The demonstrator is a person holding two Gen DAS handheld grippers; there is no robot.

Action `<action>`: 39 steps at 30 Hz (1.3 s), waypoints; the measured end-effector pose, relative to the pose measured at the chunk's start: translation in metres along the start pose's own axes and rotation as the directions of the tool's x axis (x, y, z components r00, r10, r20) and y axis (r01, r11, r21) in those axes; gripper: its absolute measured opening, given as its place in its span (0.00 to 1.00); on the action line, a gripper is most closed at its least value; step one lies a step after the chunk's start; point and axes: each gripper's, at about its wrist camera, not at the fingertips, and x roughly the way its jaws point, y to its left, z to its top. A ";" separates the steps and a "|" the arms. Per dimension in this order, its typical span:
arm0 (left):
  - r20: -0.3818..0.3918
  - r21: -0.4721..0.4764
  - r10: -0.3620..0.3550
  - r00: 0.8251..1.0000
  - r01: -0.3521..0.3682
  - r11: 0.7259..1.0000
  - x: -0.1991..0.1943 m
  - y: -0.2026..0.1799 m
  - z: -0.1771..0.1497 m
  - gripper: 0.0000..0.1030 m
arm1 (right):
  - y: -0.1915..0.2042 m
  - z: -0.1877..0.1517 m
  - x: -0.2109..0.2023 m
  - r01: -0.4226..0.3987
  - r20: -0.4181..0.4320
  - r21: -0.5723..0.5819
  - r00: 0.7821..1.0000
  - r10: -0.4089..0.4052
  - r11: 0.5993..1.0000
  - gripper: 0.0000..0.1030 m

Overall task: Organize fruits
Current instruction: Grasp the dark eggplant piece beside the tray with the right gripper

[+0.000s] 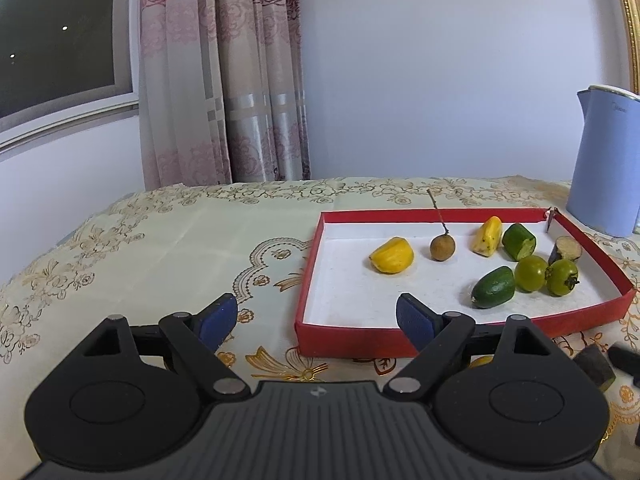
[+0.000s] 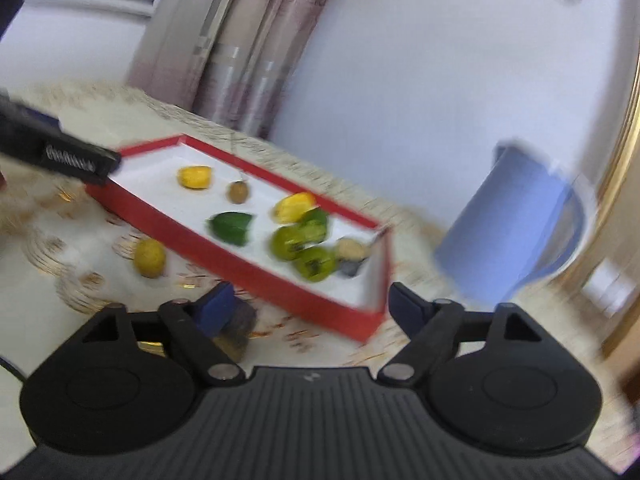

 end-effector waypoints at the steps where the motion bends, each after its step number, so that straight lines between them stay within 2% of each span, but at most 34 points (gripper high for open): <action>1: 0.001 0.001 0.002 1.000 -0.002 1.000 0.000 0.000 0.000 0.84 | -0.001 -0.001 0.002 -0.032 -0.010 0.006 0.999 0.032 0.999 0.71; 3: -0.004 0.000 0.011 1.000 -0.011 1.000 0.002 0.001 -0.001 0.85 | 0.000 -0.003 0.003 -0.092 -0.010 -0.013 0.996 0.092 0.996 0.71; 8: -0.014 -0.009 0.002 1.000 -0.002 1.000 0.003 0.002 0.000 0.85 | 0.001 -0.008 0.007 -0.163 -0.025 -0.074 0.987 0.161 0.984 0.71; 11: -0.009 0.017 0.009 1.000 -0.009 1.000 0.003 -0.002 -0.002 0.85 | 0.002 -0.006 0.011 -0.208 -0.001 -0.165 0.978 0.210 0.964 0.71; 14: -0.013 0.023 0.006 1.000 -0.006 1.000 0.003 -0.003 -0.002 0.85 | -0.001 -0.005 0.010 -0.265 0.030 -0.359 0.955 0.295 0.895 0.71; 16: -0.009 0.025 0.007 1.000 -0.007 1.000 0.002 -0.003 -0.002 0.85 | -0.010 -0.005 0.011 -0.365 -0.006 -0.485 0.910 0.414 0.795 0.72; 18: -0.007 0.029 0.009 1.000 -0.008 1.000 0.002 -0.004 -0.002 0.85 | -0.019 0.000 0.018 -0.427 -0.050 -0.530 0.878 0.476 0.732 0.72; 20: -0.006 0.034 0.010 1.000 -0.010 0.999 0.003 -0.005 -0.003 0.85 | -0.028 0.007 0.031 -0.499 -0.135 -0.527 0.848 0.512 0.688 0.72; 22: -0.008 0.041 0.015 1.000 -0.014 0.999 0.004 -0.006 -0.003 0.85 | -0.033 0.012 0.043 -0.549 -0.196 -0.512 0.823 0.533 0.660 0.70; 23: -0.010 0.045 0.017 1.000 -0.016 0.999 0.005 -0.007 -0.003 0.85 | -0.035 0.014 0.050 -0.583 -0.227 -0.495 0.803 0.552 0.645 0.66; 29: -0.020 0.054 0.020 1.000 -0.019 0.998 0.008 -0.008 -0.005 0.85 | -0.037 0.015 0.062 -0.648 -0.263 -0.471 0.751 0.605 0.599 0.58; 31: -0.023 0.059 0.018 1.000 -0.017 0.998 0.009 -0.009 -0.005 0.85 | -0.039 0.017 0.064 -0.662 -0.276 -0.459 0.740 0.613 0.592 0.55; 35: -0.023 0.073 0.015 1.000 -0.014 0.997 0.009 -0.011 -0.006 0.85 | -0.041 0.018 0.065 -0.674 -0.284 -0.439 0.731 0.620 0.594 0.52; 36: -0.022 0.074 0.016 1.000 -0.014 0.997 0.009 -0.011 -0.007 0.85 | -0.041 0.018 0.064 -0.682 -0.287 -0.436 0.724 0.627 0.587 0.44; 37: -0.021 0.074 0.016 1.000 -0.015 0.997 0.009 -0.011 -0.007 0.85 | -0.041 0.017 0.062 -0.686 -0.286 -0.438 0.719 0.634 0.581 0.42; 38: -0.021 0.072 0.017 1.000 -0.015 0.997 0.009 -0.011 -0.007 0.85 | -0.040 0.016 0.061 -0.682 -0.282 -0.446 0.721 0.633 0.579 0.37; 39: -0.021 0.069 0.017 1.000 -0.015 0.998 0.009 -0.011 -0.006 0.85 | -0.040 0.015 0.059 -0.679 -0.279 -0.444 0.725 0.630 0.585 0.36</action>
